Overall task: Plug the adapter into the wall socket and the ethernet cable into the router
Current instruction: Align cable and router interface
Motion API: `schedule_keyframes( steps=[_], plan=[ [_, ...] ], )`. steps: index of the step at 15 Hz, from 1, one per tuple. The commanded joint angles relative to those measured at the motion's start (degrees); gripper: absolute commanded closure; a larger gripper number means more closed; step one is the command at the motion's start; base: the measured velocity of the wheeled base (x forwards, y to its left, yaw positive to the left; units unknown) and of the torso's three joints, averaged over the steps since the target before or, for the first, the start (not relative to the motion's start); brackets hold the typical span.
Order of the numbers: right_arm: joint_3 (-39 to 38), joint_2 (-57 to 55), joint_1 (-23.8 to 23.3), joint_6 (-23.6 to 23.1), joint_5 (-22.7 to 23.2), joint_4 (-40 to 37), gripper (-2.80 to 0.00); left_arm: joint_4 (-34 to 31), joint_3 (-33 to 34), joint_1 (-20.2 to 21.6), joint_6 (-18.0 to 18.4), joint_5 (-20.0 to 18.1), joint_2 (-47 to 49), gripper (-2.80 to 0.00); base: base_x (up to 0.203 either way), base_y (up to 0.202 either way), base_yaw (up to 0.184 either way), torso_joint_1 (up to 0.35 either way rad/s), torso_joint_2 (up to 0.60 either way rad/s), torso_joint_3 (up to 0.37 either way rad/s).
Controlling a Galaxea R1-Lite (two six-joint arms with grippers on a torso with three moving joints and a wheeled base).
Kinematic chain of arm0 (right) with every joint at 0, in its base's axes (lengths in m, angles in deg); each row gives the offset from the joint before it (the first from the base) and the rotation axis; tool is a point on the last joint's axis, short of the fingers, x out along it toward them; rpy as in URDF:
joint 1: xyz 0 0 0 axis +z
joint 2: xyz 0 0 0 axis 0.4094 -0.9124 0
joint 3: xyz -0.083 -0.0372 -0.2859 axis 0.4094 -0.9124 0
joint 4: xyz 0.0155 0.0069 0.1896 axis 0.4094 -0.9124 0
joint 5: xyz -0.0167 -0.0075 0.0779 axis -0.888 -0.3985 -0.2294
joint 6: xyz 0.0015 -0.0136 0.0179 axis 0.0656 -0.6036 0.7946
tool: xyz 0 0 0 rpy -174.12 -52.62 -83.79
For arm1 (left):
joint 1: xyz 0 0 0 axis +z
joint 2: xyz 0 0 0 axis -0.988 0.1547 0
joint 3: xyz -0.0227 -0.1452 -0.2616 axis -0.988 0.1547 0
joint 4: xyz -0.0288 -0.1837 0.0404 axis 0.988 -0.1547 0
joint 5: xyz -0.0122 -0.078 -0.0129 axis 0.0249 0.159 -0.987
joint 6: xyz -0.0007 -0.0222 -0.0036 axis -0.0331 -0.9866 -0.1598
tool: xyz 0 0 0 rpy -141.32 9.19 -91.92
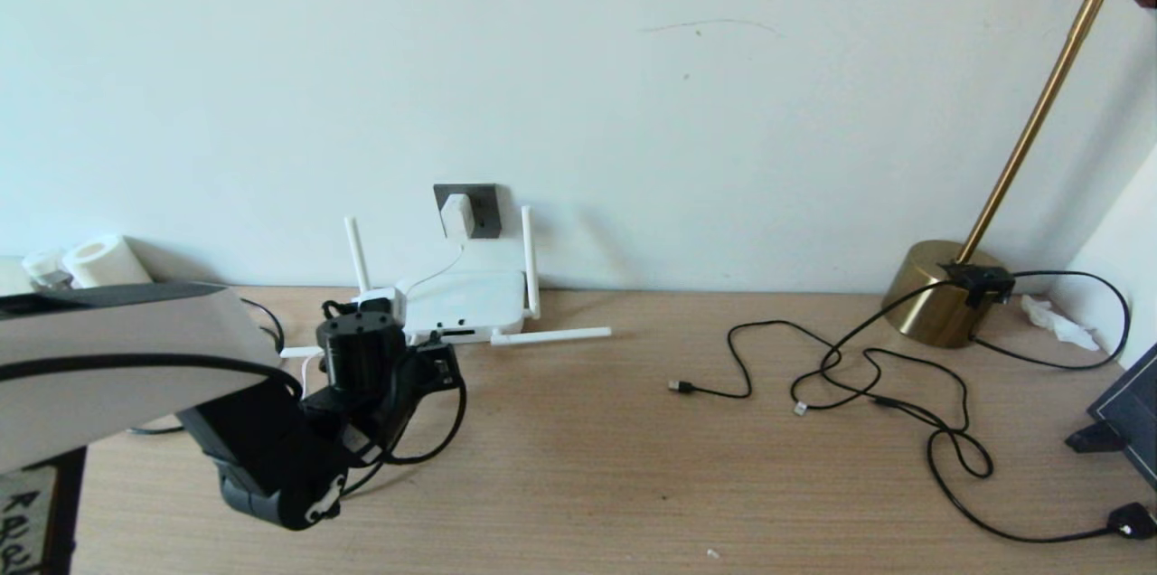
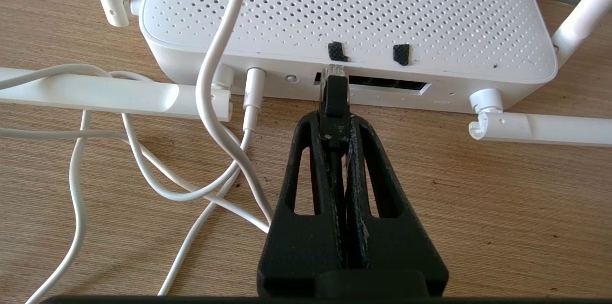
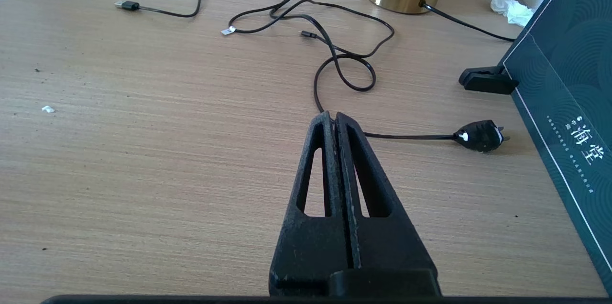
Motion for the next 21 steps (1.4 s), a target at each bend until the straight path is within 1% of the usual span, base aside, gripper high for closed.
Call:
schedule_keyframes(
  steps=[1, 21],
  plan=[
    [0.0, 0.0, 0.0, 0.0, 0.0, 0.0, 0.00, 0.4, 0.0, 0.0, -0.1, 0.1, 0.0, 0.00, 0.000, 0.000, 0.000, 0.000, 0.00, 0.000],
    [0.0, 0.0, 0.0, 0.0, 0.0, 0.0, 0.00, 0.4, -1.1, -0.1, -0.1, 0.1, 1.1, 0.00, 0.000, 0.000, 0.000, 0.000, 0.00, 0.000]
  ],
)
